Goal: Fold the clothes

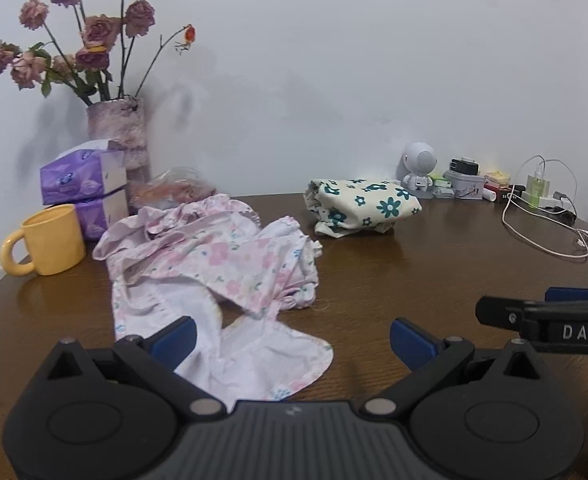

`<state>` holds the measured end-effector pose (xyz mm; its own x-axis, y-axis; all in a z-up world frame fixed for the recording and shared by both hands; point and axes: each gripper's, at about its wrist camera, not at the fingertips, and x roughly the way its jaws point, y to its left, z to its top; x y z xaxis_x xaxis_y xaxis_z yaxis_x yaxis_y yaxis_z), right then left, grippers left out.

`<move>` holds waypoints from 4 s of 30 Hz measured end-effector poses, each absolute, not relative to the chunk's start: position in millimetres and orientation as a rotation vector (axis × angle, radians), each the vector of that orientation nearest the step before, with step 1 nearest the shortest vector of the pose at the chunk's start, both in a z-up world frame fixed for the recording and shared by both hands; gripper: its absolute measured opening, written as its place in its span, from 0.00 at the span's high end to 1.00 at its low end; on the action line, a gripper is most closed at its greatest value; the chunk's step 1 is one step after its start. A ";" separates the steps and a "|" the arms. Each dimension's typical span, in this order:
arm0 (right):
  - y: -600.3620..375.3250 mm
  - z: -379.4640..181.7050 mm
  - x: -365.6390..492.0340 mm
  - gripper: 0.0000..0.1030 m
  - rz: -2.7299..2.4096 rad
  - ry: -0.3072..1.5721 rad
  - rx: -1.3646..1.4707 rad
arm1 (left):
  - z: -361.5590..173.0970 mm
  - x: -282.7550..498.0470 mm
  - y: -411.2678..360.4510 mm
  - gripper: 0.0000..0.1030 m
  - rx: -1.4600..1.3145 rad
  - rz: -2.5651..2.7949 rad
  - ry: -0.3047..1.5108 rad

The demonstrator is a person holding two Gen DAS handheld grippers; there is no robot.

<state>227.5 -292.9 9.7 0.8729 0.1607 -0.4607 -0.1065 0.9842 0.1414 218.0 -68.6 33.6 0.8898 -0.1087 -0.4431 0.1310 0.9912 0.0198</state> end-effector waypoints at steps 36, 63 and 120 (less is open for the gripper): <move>-268.3 8.1 195.6 0.00 0.247 0.519 0.126 | 26.3 190.0 -39.6 0.00 0.029 -0.076 0.480; -268.2 6.9 198.4 0.00 0.246 0.540 0.115 | 25.3 192.3 -39.4 0.00 0.028 -0.065 0.499; -267.1 7.2 199.6 0.00 0.251 0.548 0.103 | 24.2 194.4 -40.5 0.00 0.030 -0.061 0.526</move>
<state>199.6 -267.1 7.2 0.8241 0.2633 -0.5015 -0.2087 0.9642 0.1633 194.4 -40.5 24.2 0.8631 -0.0501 -0.5025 0.0653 0.9978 0.0127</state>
